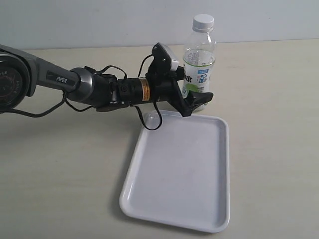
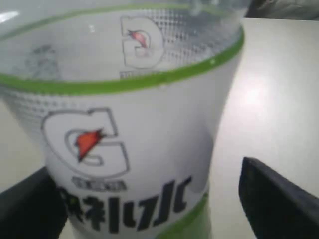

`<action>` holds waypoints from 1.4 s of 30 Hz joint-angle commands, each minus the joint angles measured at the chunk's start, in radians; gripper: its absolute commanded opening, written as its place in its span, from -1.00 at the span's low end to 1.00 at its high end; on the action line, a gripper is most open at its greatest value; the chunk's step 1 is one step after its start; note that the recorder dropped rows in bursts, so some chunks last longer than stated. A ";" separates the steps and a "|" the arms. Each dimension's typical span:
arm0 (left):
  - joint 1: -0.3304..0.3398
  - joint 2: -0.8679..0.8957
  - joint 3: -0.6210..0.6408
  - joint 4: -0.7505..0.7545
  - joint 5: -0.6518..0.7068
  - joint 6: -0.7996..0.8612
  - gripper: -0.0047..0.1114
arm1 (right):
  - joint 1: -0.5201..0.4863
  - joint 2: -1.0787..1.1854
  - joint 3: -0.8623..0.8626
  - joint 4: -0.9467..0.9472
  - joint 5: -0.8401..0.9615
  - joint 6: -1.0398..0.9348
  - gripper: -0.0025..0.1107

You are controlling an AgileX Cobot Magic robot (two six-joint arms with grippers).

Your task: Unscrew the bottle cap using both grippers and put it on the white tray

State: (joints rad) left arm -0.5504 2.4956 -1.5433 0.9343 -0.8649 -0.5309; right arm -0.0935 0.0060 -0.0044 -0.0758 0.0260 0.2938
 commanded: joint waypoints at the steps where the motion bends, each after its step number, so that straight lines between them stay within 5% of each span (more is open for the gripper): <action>1: -0.006 0.011 -0.008 -0.044 0.013 0.010 0.52 | -0.001 -0.006 0.004 -0.002 -0.005 -0.009 -0.96; 14: -0.006 0.028 -0.021 -0.064 0.011 0.008 0.44 | -0.001 -0.006 0.004 -0.002 -0.005 -0.009 -0.96; 16: -0.006 0.028 -0.021 -0.064 0.011 0.008 0.22 | -0.001 -0.006 0.004 -0.002 -0.005 -0.009 -0.96; 21: -0.006 0.028 -0.021 -0.049 0.011 0.008 -0.92 | -0.001 -0.006 0.004 -0.002 -0.005 -0.009 -0.96; 42: -0.006 0.028 -0.021 -0.049 -0.005 0.013 -0.91 | -0.001 -0.006 0.004 -0.002 -0.005 -0.009 -0.96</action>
State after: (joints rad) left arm -0.5521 2.5249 -1.5580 0.8884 -0.8540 -0.5246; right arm -0.0935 0.0060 -0.0044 -0.0758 0.0260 0.2938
